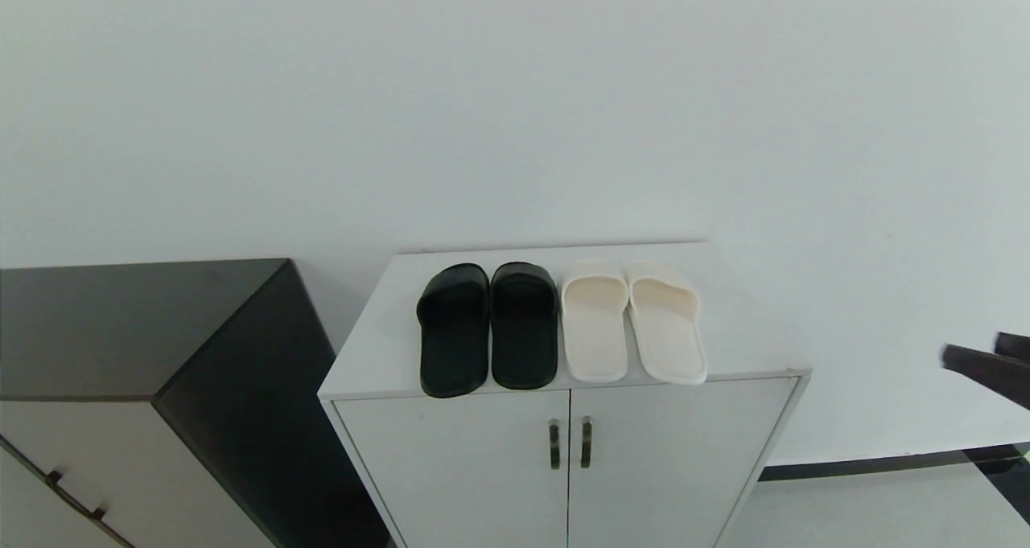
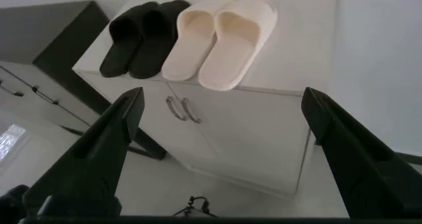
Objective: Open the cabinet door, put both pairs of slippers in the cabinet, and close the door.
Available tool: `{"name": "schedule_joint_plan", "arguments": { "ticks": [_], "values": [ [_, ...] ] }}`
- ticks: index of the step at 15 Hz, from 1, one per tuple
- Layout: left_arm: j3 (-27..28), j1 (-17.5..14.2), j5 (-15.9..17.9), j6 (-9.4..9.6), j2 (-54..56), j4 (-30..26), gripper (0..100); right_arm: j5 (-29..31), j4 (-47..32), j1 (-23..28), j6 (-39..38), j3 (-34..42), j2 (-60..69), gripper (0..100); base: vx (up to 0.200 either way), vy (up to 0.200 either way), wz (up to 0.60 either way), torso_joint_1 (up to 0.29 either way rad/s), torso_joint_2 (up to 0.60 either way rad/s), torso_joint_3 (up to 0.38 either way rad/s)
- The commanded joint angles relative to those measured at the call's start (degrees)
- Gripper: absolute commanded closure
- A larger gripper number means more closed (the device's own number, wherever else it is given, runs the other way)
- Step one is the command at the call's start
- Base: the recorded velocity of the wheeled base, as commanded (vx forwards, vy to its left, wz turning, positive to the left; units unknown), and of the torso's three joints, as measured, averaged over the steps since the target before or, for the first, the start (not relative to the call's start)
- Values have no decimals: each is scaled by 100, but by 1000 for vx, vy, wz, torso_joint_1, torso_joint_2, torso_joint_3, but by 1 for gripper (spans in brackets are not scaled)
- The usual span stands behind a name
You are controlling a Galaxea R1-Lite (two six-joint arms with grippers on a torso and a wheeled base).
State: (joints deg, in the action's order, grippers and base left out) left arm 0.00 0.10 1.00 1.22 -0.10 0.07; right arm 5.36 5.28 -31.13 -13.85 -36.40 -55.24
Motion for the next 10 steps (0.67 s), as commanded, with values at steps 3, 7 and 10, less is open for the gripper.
{"name": "schedule_joint_plan", "arguments": {
  "ticks": [3, 7, 10],
  "values": [
    [0, -1, 6, -16, 1, 1, 100, 1591, 1019, -1325, -434, -1317, -3037, 0, 0, 0, 0, 0, 0, 0],
    [0, -1, 6, -16, 1, 1, 100, 2654, 1608, -1474, -408, -2416, -4610, 0, 0, 0, 0, 0, 0, 0],
    [0, -1, 6, -16, 1, 1, 100, 2865, 1652, -1501, -408, -3031, -5419, 0, 0, 0, 0, 0, 0, 0]
  ]
}}
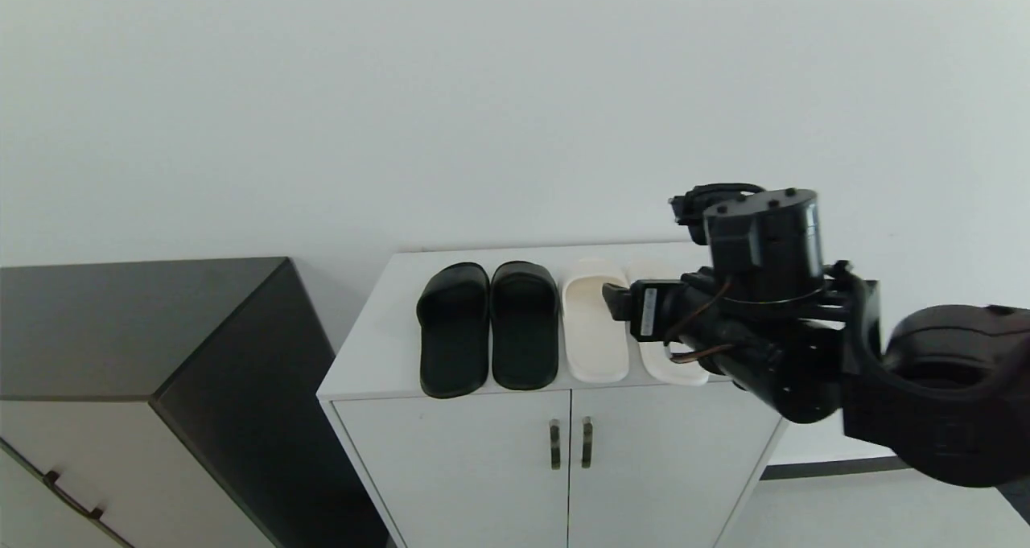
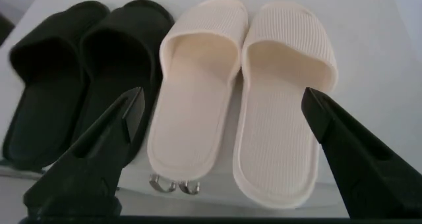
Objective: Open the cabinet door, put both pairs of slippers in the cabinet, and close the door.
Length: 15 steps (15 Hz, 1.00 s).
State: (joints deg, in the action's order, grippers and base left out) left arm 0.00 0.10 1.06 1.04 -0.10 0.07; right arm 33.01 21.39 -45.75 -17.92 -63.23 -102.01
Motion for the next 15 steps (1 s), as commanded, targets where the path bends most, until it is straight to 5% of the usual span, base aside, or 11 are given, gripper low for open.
{"name": "schedule_joint_plan", "arguments": {
  "ticks": [1, 9, 15],
  "values": [
    [0, -1, -1, -7, 1, 1, 100, 276, 128, -13, -1, -576, -1040, 0, 0, 0, 0, 0, 0, 0],
    [0, -1, -1, -7, 1, 1, 100, 619, 295, 488, 254, -1376, -2112, 0, 0, 0, 0, 0, 0, 0],
    [0, -1, -1, -16, 1, 1, 100, 434, 1561, 778, 896, -1578, -2710, 0, 0, 0, 0, 0, 0, 0]
  ]
}}
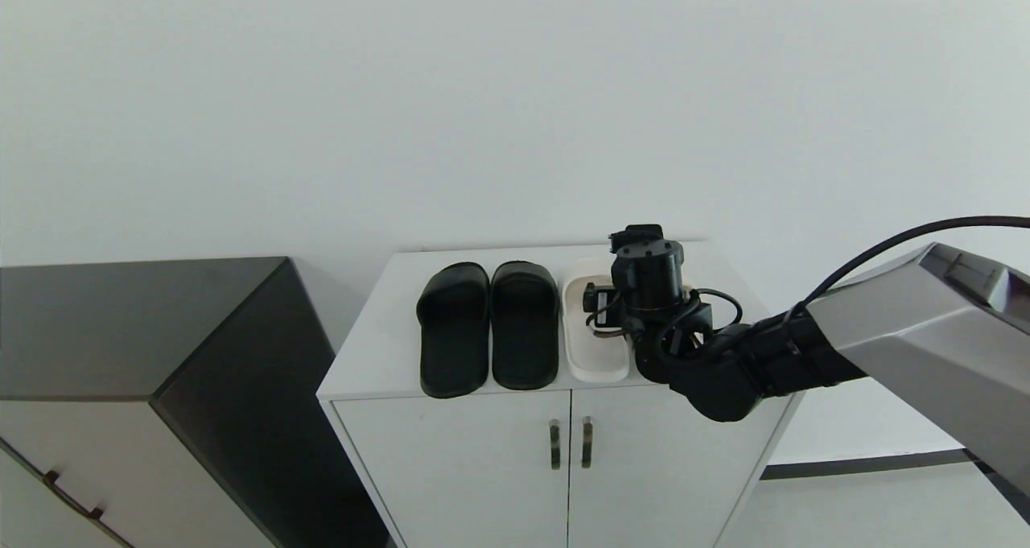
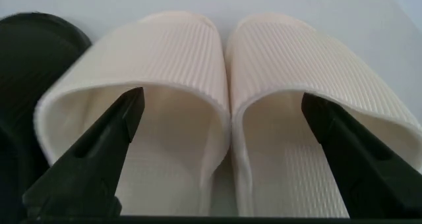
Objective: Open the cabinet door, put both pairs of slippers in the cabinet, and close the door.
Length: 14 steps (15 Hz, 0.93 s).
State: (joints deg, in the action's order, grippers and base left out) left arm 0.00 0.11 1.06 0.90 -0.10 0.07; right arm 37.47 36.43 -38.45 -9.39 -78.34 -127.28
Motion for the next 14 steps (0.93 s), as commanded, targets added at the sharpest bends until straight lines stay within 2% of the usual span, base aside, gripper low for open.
{"name": "schedule_joint_plan", "arguments": {
  "ticks": [1, 4, 5, 10, 14],
  "values": [
    [0, -2, -1, 6, 1, 1, 100, -21, 58, 74, 42, -164, -209, 0, 0, 0, 0, 0, 0, 0],
    [0, -2, -1, -2, 1, 1, 100, -12, 49, 145, 60, -296, -253, 0, 0, 0, 0, 0, 0, 0],
    [0, -2, -1, -2, 1, 1, 100, -12, 40, 154, 60, -296, -253, 100, 0, 0, 0, 0, 0, 0],
    [0, -2, -1, -11, 1, 1, 100, -3, 40, 136, 192, -287, -77, 100, 0, 0, 0, 0, 0, 0],
    [0, -2, -1, -11, 1, 1, 100, -100, 31, 74, 534, 64, 626, 100, 0, 0, 0, 0, 0, 0]
  ]
}}
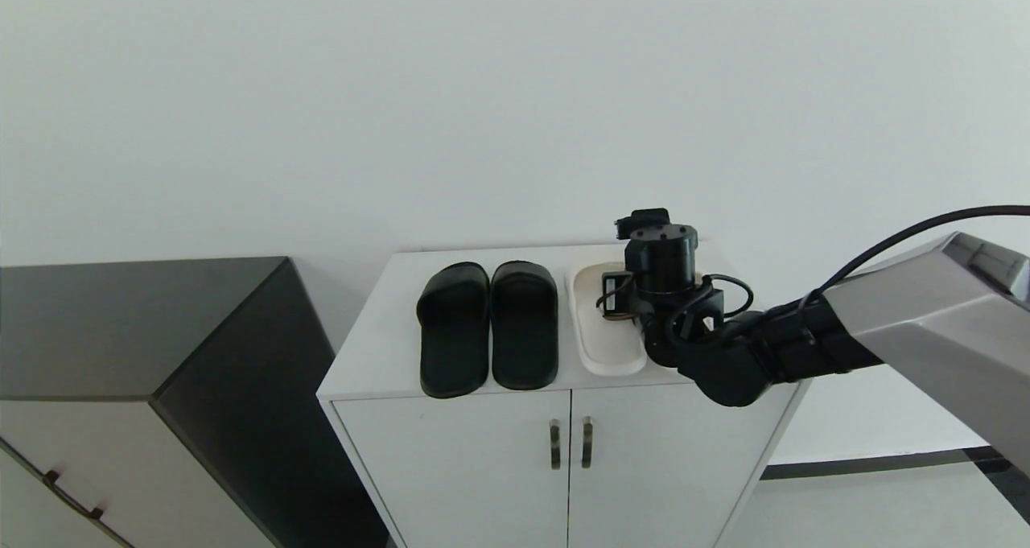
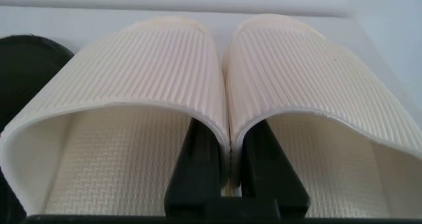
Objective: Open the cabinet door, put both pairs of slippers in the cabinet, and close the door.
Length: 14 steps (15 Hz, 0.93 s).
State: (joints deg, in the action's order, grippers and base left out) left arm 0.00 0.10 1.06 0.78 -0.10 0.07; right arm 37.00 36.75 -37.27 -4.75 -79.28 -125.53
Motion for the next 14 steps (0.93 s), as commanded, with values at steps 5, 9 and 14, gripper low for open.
{"name": "schedule_joint_plan", "arguments": {
  "ticks": [5, 9, 14],
  "values": [
    [0, -1, 8, 1, 1, 1, 100, -1538, 16, -448, 159, 2083, 2199, 100, 0, 0, 0, 0, 0, 0],
    [0, -1, 26, 1, 1, 1, 100, -3269, 7, -457, 141, 3454, 3421, 100, 0, 0, 0, 0, 0, 0],
    [0, -1, 26, 10, 1, 1, 100, -4974, -327, -448, 106, 4043, 3931, 100, 0, 0, 0, 0, 0, 0]
  ]
}}
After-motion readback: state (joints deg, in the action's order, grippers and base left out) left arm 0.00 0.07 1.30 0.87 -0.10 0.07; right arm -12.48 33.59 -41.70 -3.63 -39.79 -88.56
